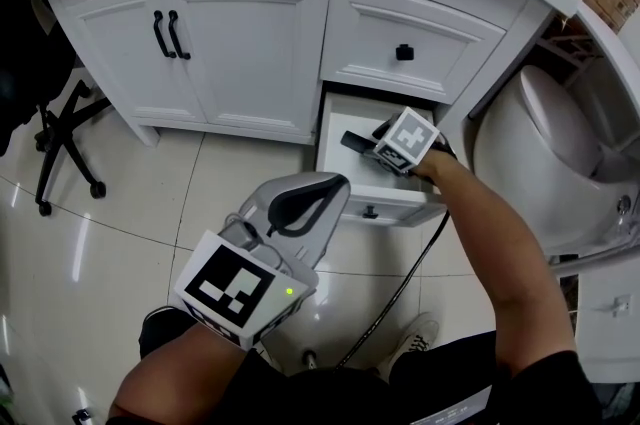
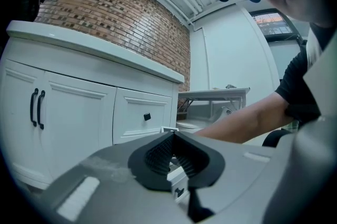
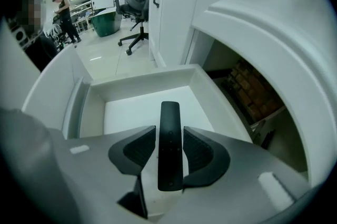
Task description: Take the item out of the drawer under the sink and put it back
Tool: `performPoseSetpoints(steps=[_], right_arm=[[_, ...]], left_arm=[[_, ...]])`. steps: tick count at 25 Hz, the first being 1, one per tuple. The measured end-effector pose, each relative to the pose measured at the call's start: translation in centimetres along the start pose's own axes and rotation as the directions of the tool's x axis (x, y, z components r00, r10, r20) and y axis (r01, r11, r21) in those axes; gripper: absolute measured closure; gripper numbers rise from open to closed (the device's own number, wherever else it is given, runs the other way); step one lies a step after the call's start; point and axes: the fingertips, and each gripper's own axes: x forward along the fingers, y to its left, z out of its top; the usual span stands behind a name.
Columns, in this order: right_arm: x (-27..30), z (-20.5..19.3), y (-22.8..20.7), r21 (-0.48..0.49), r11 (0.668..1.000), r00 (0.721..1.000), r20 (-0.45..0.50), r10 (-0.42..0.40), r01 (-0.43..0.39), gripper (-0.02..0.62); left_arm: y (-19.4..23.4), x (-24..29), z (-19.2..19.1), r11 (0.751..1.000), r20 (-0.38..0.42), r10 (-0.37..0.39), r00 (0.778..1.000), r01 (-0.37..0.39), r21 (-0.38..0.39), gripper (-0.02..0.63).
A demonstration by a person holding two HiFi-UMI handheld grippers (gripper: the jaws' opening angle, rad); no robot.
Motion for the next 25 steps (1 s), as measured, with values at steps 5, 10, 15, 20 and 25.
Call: performPoseSetpoints(steps=[5, 10, 15, 20, 25], right_arm=[[-4.6, 3.0, -1.2, 0.076, 0.992, 0.977, 0.182, -0.110, 0.097, 0.501], [-9.7, 4.2, -0.6, 0.152, 0.976, 0.930, 0.310, -0.197, 0.156, 0.588], [-17.5, 4.7, 2.2, 0.307, 0.947, 0.826, 0.506, -0.249, 0.097, 0.588], [-25.5, 3.8, 6.4, 0.373, 0.928, 0.724, 0.635, -0.270, 0.019, 0.588], [-30.0, 2.1, 10.1, 0.403, 0.915, 0.670, 0.680, -0.298, -0.002, 0.588]], left_arm=[[0.2, -0.1, -0.1, 1.000, -0.015, 0.014, 1.000, -0.014, 0.010, 0.600], [0.2, -0.1, -0.3, 1.000, -0.004, -0.002, 1.000, 0.002, 0.019, 0.600], [0.0, -0.3, -0.5, 1.000, -0.006, -0.002, 1.000, 0.002, 0.025, 0.600], [-0.3, -0.6, -0.2, 1.000, 0.001, -0.008, 1.000, 0.008, 0.019, 0.601], [-0.6, -0.4, -0.1, 1.000, 0.005, -0.015, 1.000, 0.015, 0.024, 0.600]])
